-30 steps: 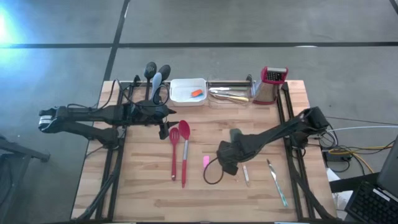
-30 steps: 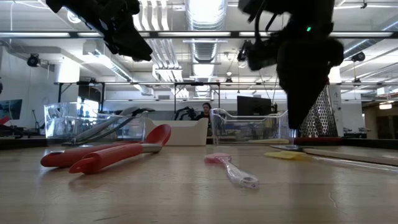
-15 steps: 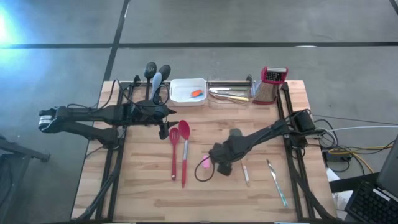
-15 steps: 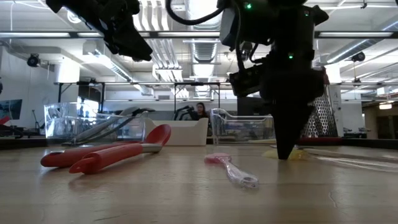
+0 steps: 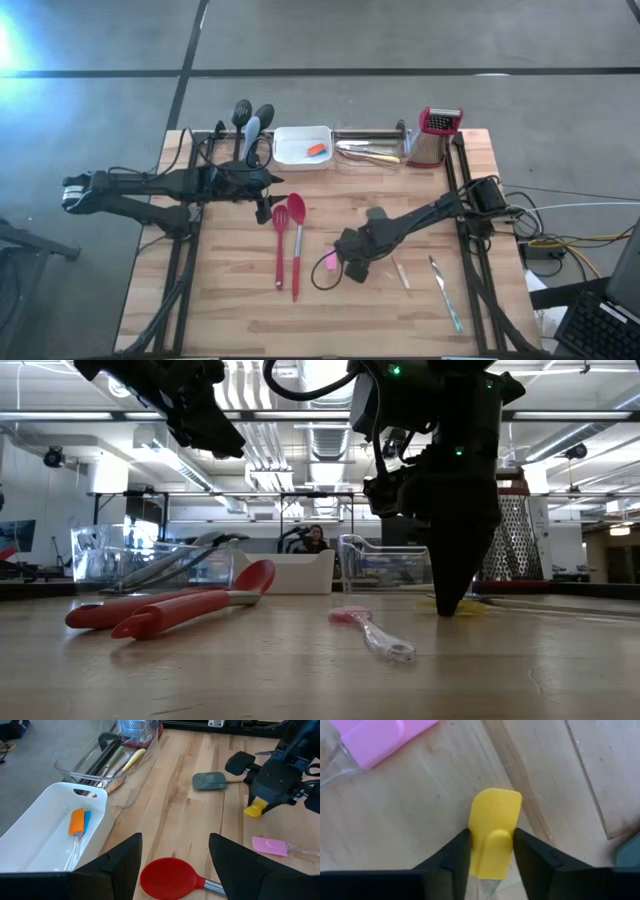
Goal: Pick & Place Kitchen Items
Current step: Put the yellow spatula into the white bin
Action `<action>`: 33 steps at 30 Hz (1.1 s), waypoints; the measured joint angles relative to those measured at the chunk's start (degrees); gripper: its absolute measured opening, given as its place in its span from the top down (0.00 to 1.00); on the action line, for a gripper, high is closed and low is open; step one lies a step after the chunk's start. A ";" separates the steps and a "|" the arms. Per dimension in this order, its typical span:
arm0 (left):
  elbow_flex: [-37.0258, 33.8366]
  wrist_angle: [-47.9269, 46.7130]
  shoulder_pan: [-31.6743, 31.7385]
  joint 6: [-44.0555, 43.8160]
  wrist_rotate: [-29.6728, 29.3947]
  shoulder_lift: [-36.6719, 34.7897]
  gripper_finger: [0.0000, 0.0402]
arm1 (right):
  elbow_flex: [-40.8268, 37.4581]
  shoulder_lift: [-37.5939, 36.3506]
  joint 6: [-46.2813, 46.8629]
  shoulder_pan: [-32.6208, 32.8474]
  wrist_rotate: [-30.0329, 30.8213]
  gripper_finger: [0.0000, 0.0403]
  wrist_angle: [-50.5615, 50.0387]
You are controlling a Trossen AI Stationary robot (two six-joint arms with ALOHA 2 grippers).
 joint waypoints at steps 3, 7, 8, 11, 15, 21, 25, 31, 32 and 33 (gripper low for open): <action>0.00 0.00 0.00 0.00 0.00 0.00 0.41 | 0.00 0.01 0.52 0.00 0.03 0.78 0.00; 0.00 -0.02 0.00 0.00 0.00 0.00 0.41 | -0.06 -0.19 0.96 0.00 0.24 0.90 -0.27; 0.00 0.00 0.00 0.00 0.00 0.00 0.41 | 0.05 -0.43 1.09 -0.04 0.04 0.92 -0.43; 0.00 0.02 0.00 -0.04 0.00 0.00 0.41 | 0.34 -1.30 1.15 -0.02 -0.25 0.95 -0.35; 0.00 0.02 0.00 -0.30 0.00 0.00 0.42 | 1.95 -3.85 0.58 -0.04 -1.33 0.95 0.13; 0.02 0.00 0.00 -0.42 0.00 0.00 0.42 | 4.66 -6.41 -3.28 -0.26 -0.62 0.95 -0.27; 0.02 -0.14 0.00 -0.42 0.00 0.00 0.42 | 6.23 -9.24 -6.10 -0.26 0.40 0.95 -0.16; -0.19 0.52 0.00 -0.56 0.01 0.00 0.42 | 6.37 -14.74 -9.94 -0.94 4.83 0.95 0.36; -0.70 2.05 0.00 -0.87 0.03 0.00 0.42 | 6.27 -15.90 -10.35 -1.06 6.06 0.95 0.81; -1.41 4.08 0.00 -1.15 0.10 0.01 0.42 | 6.21 -16.99 -10.99 -1.14 7.50 0.95 1.59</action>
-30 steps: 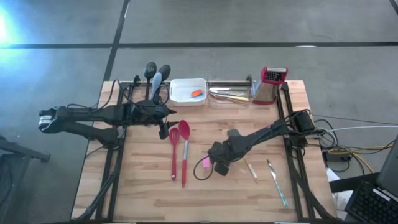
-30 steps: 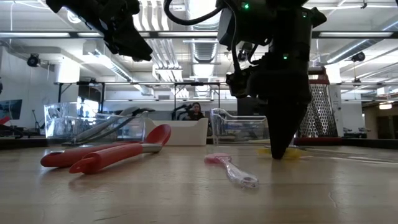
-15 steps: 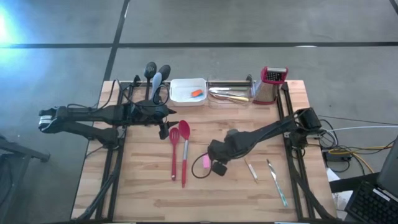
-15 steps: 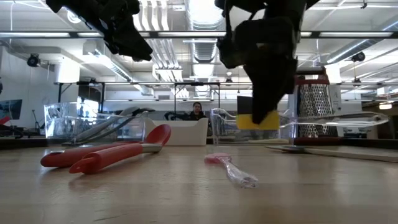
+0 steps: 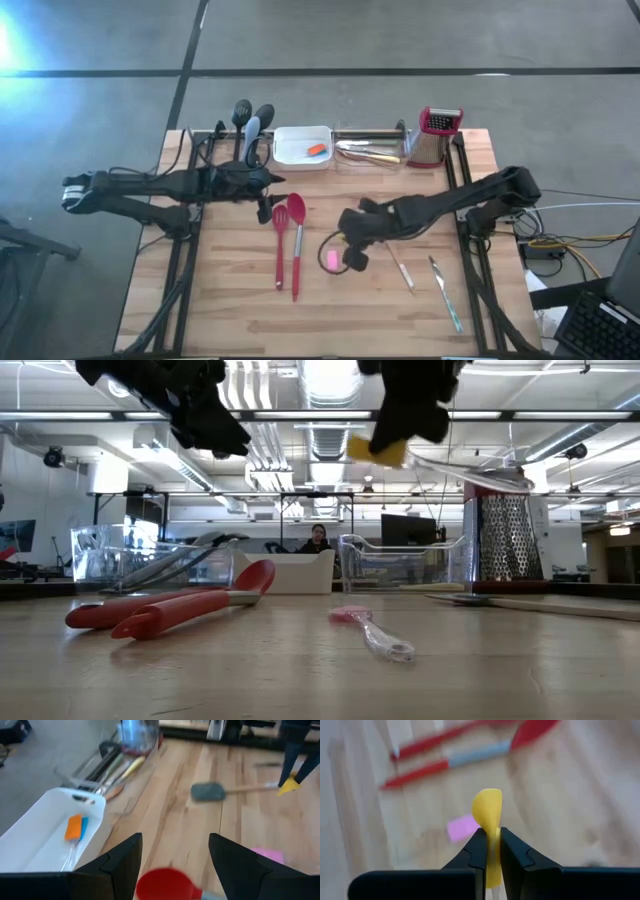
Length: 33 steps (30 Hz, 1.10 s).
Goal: Pick & Place Kitchen Items
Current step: Put the yellow spatula into the white bin
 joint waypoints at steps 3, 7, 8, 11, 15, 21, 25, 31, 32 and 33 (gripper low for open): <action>-3.36 8.66 -0.02 -0.44 0.81 0.31 0.42 | -0.42 -3.42 -3.31 -0.08 4.09 0.95 3.47; -9.01 25.00 -0.04 -0.47 4.18 1.46 0.42 | -1.00 -8.12 -9.26 -0.05 7.29 0.95 13.44; -10.56 30.04 -0.07 -0.41 5.22 1.98 0.42 | -1.30 -9.03 -11.22 -0.05 7.35 0.95 17.10; -14.71 45.83 -0.09 -0.38 7.20 4.21 0.42 | -2.03 -10.69 -17.67 -0.06 7.28 0.95 26.59; -17.56 61.05 -0.05 1.32 10.03 8.19 0.42 | -2.03 -11.29 -23.98 -0.10 7.16 0.95 33.56; -13.66 67.75 -0.41 2.71 21.94 15.77 0.42 | -1.97 -10.89 -27.31 -0.83 7.18 0.95 36.20; -7.98 67.77 -1.36 4.15 24.02 21.24 0.42 | -1.97 -10.88 -27.26 -1.33 7.18 0.95 36.40; -0.61 67.77 -2.08 6.09 27.04 28.07 0.42 | -1.97 -10.99 -27.29 -1.33 7.18 0.95 36.39; 0.42 67.77 -2.08 6.08 28.08 28.98 0.42 | -1.97 -11.05 -27.31 -1.33 7.18 0.95 36.39; 1.32 67.77 -2.16 5.93 28.96 29.83 0.42 | -1.97 -11.05 -27.31 -1.33 7.18 0.95 36.39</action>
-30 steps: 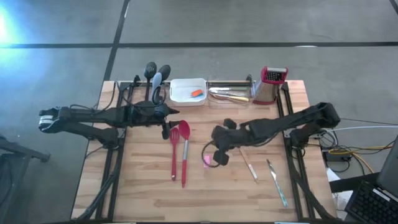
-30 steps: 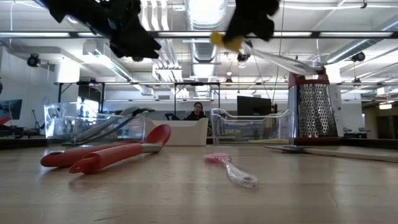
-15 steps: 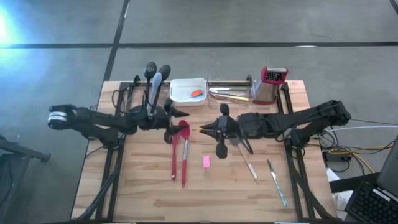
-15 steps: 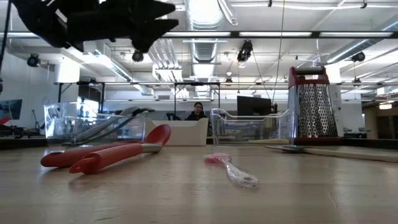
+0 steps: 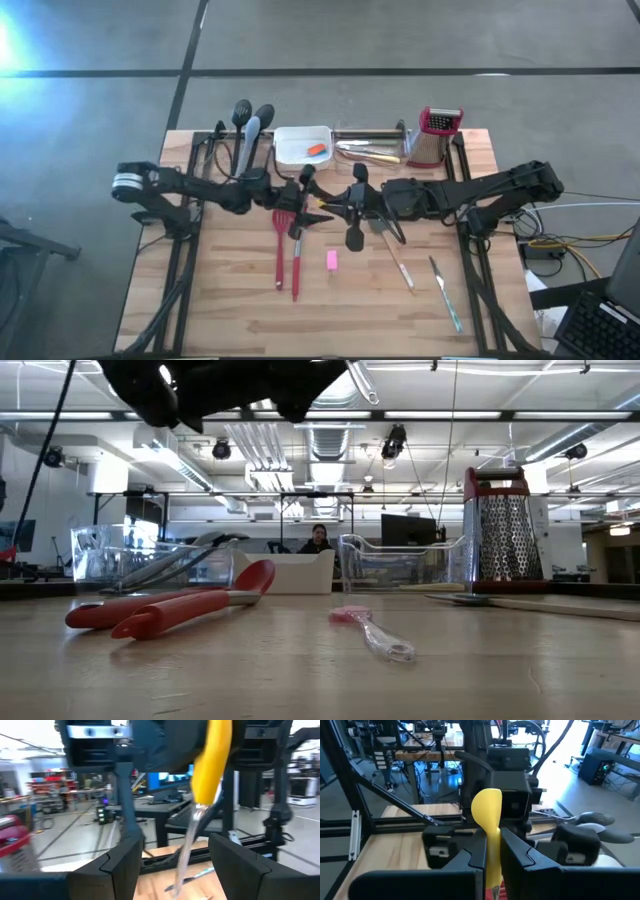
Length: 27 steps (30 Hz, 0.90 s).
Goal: Pick & Place Kitchen Items
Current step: Put the yellow spatula into the white bin
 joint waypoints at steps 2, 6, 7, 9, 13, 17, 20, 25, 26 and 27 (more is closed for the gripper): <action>1.56 -0.01 -0.13 -0.13 1.86 1.59 0.42 | 0.00 0.00 -0.17 0.00 0.00 0.95 -0.06; 3.30 -0.07 -0.34 -0.75 3.29 3.57 0.45 | 0.00 -0.02 -0.44 0.00 0.00 0.95 -0.05; 3.45 -0.07 -0.38 -0.88 3.27 3.78 0.47 | 0.00 -0.02 -0.45 0.00 0.00 0.95 -0.09; 3.59 -0.07 -0.40 -1.03 3.27 3.91 0.54 | 0.00 -0.02 -0.48 0.00 0.00 0.95 -0.26; 3.59 -0.07 -0.40 -1.14 3.13 3.80 0.79 | 0.00 -0.04 -0.48 0.00 0.00 0.95 -0.48; 3.59 -0.36 -0.40 -1.27 2.87 3.74 0.96 | 0.00 -0.06 -0.37 -0.04 0.13 0.95 -0.67; 3.59 -0.64 -0.40 -1.34 2.54 3.69 0.97 | 0.00 -0.09 -0.38 -0.04 0.18 0.95 -0.70; 3.58 -0.72 -0.40 -1.42 2.52 3.67 0.97 | 0.00 -0.11 1.50 -0.04 0.20 0.92 -0.68; 3.57 -0.78 -0.40 -1.44 2.54 3.67 0.97 | 0.00 -0.19 1.55 -0.04 0.20 0.89 -0.71; 3.57 -0.83 -0.40 -1.55 2.55 3.65 0.97 | 0.00 -0.26 1.55 -0.04 0.17 0.86 -0.74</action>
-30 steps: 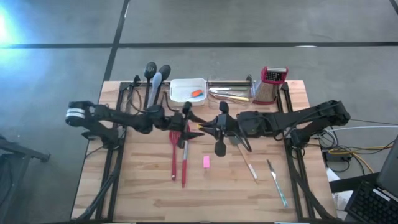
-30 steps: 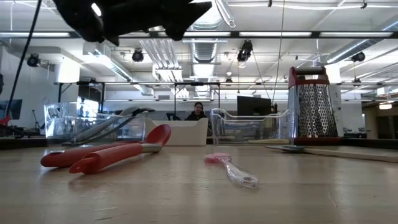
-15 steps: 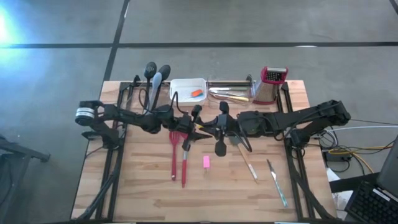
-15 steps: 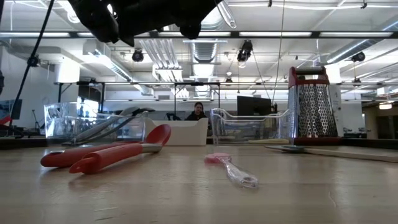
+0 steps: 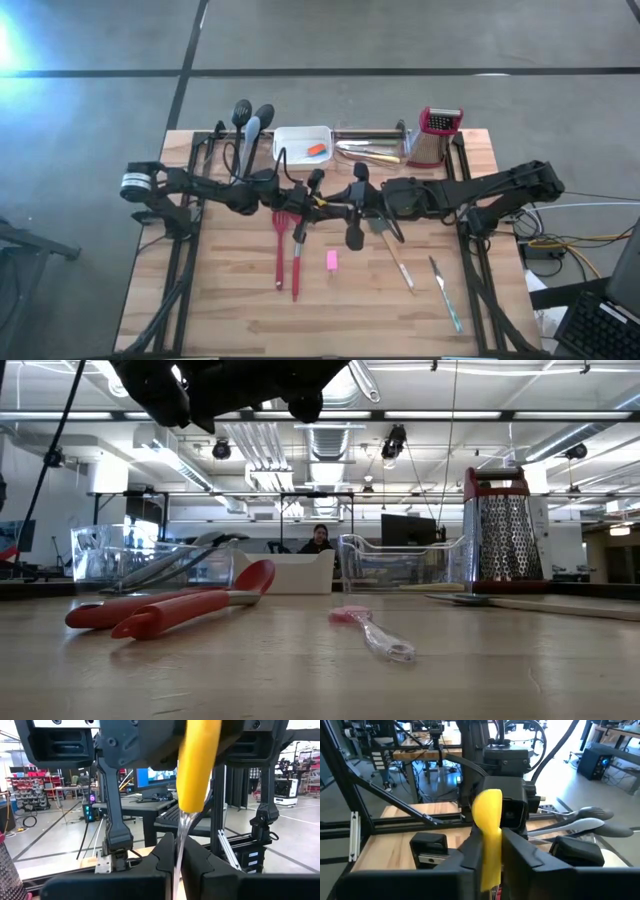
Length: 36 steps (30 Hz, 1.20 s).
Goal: Pick & Place Kitchen Items
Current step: Put the yellow spatula into the white bin
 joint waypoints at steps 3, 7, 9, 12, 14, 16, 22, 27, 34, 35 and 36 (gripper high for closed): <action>-0.02 -0.28 0.00 -0.29 -0.08 0.00 0.97 | 0.04 -0.34 -0.26 0.02 -0.10 0.73 0.16; -0.09 -4.54 0.46 -0.33 -0.27 -1.00 0.97 | 0.04 -2.36 -1.24 0.27 -0.22 0.60 -3.51; -0.09 -10.56 1.26 -0.17 -0.31 -3.13 0.97 | 0.04 -4.72 0.14 0.37 -0.20 0.56 -9.34; 0.37 -24.38 3.38 1.77 -3.23 -8.05 0.97 | 0.14 -8.68 7.94 0.37 -0.17 0.52 -20.70; 1.65 -35.58 5.02 4.25 -8.04 -11.41 0.97 | 0.15 -10.70 13.41 0.46 -0.09 0.51 -28.77; 3.86 -46.77 6.91 7.80 -13.77 -13.84 0.97 | -0.04 -12.02 17.49 0.46 0.00 0.51 -34.47; 12.25 -71.02 16.33 15.56 -24.58 -14.60 0.97 | -3.03 -13.51 20.04 0.45 0.04 0.53 -38.55; 19.58 -82.35 25.84 18.29 -22.76 -10.11 0.97 | -5.06 -13.15 20.23 0.44 0.29 0.55 -38.17; 28.40 -89.02 33.26 23.64 -18.02 -0.12 0.97 | -8.13 -12.96 20.43 0.44 1.49 0.56 -37.05; 29.67 -90.32 33.67 24.56 -17.99 1.52 0.97 | -8.45 -12.94 20.67 0.44 1.49 0.56 -37.05; 30.99 -91.38 33.88 25.02 -17.97 3.22 0.97 | -8.88 -12.96 20.94 0.44 1.49 0.56 -36.98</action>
